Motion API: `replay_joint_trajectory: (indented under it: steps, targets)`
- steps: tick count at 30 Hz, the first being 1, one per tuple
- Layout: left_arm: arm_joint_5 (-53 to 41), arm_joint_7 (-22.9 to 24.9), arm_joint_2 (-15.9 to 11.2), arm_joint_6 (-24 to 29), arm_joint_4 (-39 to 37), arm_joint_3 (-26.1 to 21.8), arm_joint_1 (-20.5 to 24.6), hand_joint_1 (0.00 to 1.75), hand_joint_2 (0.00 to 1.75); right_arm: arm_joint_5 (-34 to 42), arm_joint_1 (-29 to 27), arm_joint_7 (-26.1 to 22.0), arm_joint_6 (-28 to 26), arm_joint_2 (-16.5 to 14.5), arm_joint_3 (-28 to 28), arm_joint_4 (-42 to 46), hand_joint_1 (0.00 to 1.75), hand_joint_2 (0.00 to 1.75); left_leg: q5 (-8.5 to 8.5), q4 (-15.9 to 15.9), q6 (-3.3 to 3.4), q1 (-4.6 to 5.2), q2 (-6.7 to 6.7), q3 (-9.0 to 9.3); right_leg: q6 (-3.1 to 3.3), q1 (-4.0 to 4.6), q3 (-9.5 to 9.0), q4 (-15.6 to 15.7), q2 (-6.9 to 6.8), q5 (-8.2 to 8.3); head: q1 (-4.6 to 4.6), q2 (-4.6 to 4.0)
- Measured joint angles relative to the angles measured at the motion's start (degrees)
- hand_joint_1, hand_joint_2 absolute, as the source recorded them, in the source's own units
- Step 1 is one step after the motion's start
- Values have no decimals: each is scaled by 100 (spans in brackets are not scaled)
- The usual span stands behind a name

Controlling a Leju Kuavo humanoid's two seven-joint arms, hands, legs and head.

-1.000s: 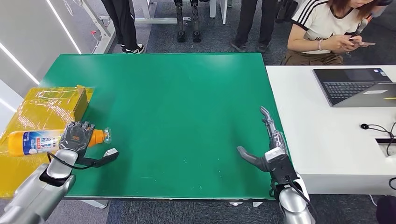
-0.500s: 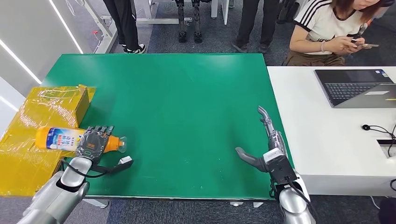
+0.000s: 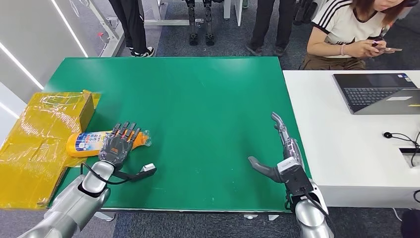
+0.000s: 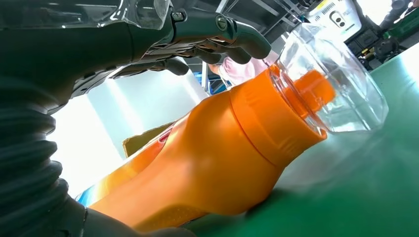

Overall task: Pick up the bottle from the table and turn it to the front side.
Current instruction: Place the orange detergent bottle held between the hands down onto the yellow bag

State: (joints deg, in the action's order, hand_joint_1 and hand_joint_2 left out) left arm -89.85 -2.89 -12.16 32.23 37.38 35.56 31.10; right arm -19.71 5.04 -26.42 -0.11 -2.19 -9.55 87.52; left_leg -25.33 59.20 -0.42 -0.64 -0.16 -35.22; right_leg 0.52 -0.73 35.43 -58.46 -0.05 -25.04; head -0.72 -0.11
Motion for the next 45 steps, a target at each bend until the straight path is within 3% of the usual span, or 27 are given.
replay_joint_trajectory:
  steps: [15,28,30,33,35,39,45]
  targets:
    - [0,-20,51,25,-86,7,42,0,175,4,0,0,-1,0,0,-1,0,175,0,0,0,1,-1,0,0,0,-1,0,-1,0,-1,0]
    - [587,-577,346,426,-181,-304,-150,0,175,372,-270,-14,-162,0,123,-33,0,175,-2,0,1,6,-3,3,-1,-5,-4,2,-1,-1,0,0]
    - [1488,-1329,726,612,394,-691,-638,0,175,591,-295,-96,-134,-13,146,-87,0,175,-8,0,11,26,-1,15,-16,-23,-8,3,0,-11,-20,0]
    - [4000,-3394,1648,757,2573,-1332,-1734,0,175,840,-261,-245,-320,-64,45,-310,0,175,-19,4,29,36,10,-6,-38,-35,2,2,14,-17,-8,0]
    - [5133,-4064,2068,793,3691,-1565,-2060,0,175,899,-239,-274,-429,-97,-68,-427,0,175,-35,4,41,37,31,-3,-41,-37,1,6,35,-11,24,0]
    - [5637,-3800,2326,815,4944,-1868,-2451,0,175,980,-238,-282,-513,-114,-188,-519,0,175,-38,3,52,37,22,3,-50,-35,-3,7,22,-23,25,0]
    - [6402,-3738,2303,794,5709,-1790,-2687,0,175,1063,-248,-284,-532,-112,-248,-521,0,175,-32,1,46,36,11,2,-50,-34,-5,4,13,-24,24,0]
